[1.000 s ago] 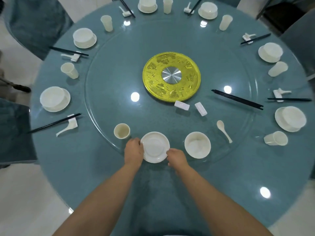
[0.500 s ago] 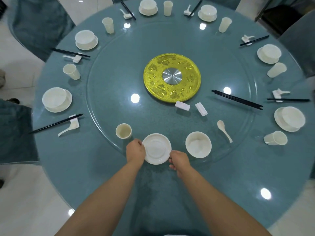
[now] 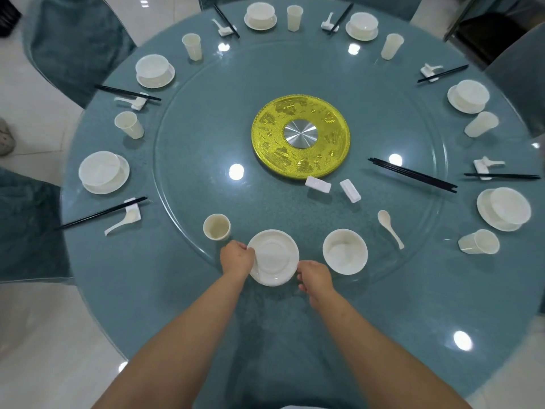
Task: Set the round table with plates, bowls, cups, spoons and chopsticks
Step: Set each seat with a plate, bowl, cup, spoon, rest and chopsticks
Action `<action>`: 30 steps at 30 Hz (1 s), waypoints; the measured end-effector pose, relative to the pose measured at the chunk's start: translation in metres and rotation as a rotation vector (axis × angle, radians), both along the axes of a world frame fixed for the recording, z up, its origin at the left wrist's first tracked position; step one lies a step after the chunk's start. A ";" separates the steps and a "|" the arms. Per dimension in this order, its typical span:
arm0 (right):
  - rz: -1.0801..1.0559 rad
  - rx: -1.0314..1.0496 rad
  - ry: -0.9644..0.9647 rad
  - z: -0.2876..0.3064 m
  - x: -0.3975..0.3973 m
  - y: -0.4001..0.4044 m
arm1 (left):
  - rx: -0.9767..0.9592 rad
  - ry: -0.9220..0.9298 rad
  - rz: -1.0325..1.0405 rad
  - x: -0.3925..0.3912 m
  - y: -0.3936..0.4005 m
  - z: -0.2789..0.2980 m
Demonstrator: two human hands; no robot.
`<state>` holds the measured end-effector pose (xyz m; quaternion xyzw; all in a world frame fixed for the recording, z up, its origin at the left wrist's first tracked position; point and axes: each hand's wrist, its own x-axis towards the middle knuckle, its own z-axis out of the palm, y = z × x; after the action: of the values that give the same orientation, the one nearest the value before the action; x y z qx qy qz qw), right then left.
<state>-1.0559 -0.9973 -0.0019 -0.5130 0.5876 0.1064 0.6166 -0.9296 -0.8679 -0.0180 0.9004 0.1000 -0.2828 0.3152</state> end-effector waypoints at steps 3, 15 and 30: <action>-0.002 -0.032 -0.043 0.004 -0.002 0.000 | -0.038 0.003 0.004 -0.004 0.001 0.002; -0.017 -0.153 -0.157 0.034 -0.034 0.006 | -0.205 0.004 -0.034 -0.038 0.014 0.027; -0.302 -0.237 -0.151 0.033 -0.174 -0.022 | -0.318 -0.009 -0.376 -0.159 -0.035 0.038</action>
<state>-1.2300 -1.0195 0.0307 -0.4946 0.6185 -0.0961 0.6030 -1.0882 -0.9028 0.0203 0.8435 -0.1163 -0.3449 0.3951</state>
